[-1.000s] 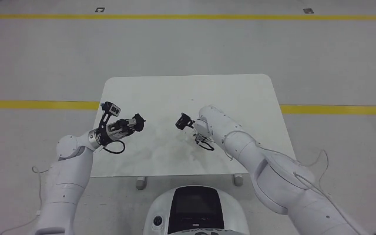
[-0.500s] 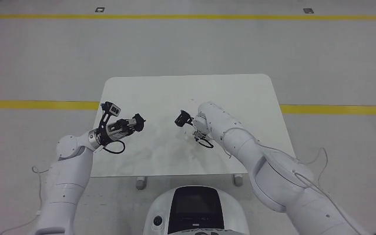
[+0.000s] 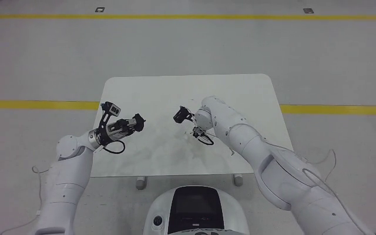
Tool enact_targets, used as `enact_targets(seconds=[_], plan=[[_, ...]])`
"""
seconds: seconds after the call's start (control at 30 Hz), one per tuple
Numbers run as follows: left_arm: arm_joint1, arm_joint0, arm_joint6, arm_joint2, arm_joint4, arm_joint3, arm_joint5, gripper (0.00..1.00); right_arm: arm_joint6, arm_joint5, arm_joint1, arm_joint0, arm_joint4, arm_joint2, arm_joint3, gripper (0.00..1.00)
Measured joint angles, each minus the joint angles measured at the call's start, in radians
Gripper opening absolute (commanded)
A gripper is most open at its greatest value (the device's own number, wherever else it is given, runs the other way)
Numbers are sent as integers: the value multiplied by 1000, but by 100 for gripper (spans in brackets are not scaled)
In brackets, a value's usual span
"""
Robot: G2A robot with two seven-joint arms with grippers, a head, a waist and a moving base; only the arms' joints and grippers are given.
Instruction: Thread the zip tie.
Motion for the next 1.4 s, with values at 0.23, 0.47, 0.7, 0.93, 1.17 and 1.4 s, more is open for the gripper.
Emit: enact_targets(seconds=[0.23,0.47,0.7,0.93,1.17,1.4], plan=[[0,0,0,0,0,0,0,0,9,0,73,-12,59,53,-110,0],[0,0,0,0,0,0,0,0,22,0,148,-57,128,131,-252,0],[0,0,0,0,0,0,0,0,22,0,154,-60,138,140,-264,0],[0,0,0,0,0,0,0,0,-60,0,165,-86,191,186,-267,0],[0,0,0,0,0,0,0,0,-220,0,257,-237,391,411,-509,0],[0,0,0,0,0,0,0,0,-300,0,326,-460,486,581,-788,0]])
